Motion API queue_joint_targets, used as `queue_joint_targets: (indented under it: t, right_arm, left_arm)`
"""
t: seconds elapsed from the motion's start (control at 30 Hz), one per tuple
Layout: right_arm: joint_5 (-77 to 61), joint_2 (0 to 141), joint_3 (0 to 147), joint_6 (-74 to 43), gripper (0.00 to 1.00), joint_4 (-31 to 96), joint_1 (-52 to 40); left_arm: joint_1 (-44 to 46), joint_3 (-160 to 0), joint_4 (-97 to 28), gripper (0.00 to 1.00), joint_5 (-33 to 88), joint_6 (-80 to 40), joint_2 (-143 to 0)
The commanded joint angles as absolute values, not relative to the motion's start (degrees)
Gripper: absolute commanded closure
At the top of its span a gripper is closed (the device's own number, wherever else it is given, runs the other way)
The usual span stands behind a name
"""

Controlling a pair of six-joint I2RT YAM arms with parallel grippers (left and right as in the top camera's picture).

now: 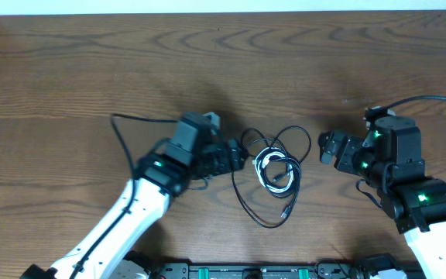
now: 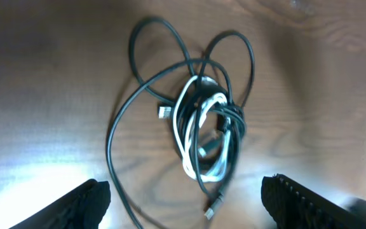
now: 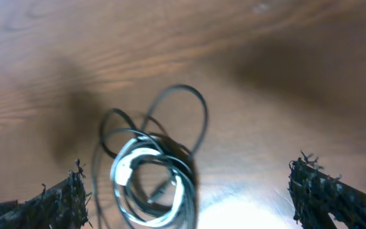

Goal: Untangle cables

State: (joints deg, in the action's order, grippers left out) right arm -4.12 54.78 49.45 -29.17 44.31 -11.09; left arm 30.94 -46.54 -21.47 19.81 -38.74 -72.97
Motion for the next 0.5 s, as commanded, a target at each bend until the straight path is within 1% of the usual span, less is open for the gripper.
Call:
queue_joint_targets:
  t: [0.0,0.17,0.33,0.47]
  right_arm:
    - [-1.6,55.2,50.0,-30.2,0.01,46.6,-10.8]
    - [-1.6,57.5,49.9,-30.2,0.01,48.7,-10.8]
    - [-2.1,59.7,49.9,-30.2,0.01,49.1,-10.8]
    - [-2.1,61.1,49.9,-30.2,0.01,49.0,-10.8]
  left_arm:
    - [35.7,-47.1,-18.5,0.18,7.9,-37.4,-75.4]
    - [40.5,-47.1,-11.8,0.18,7.8,-37.8,-82.5]
    - [40.9,-47.1,-10.7,0.18,4.8,-37.8,-89.4]
    - [41.4,-47.1,-9.8,0.18,5.0,-37.8,-92.4]
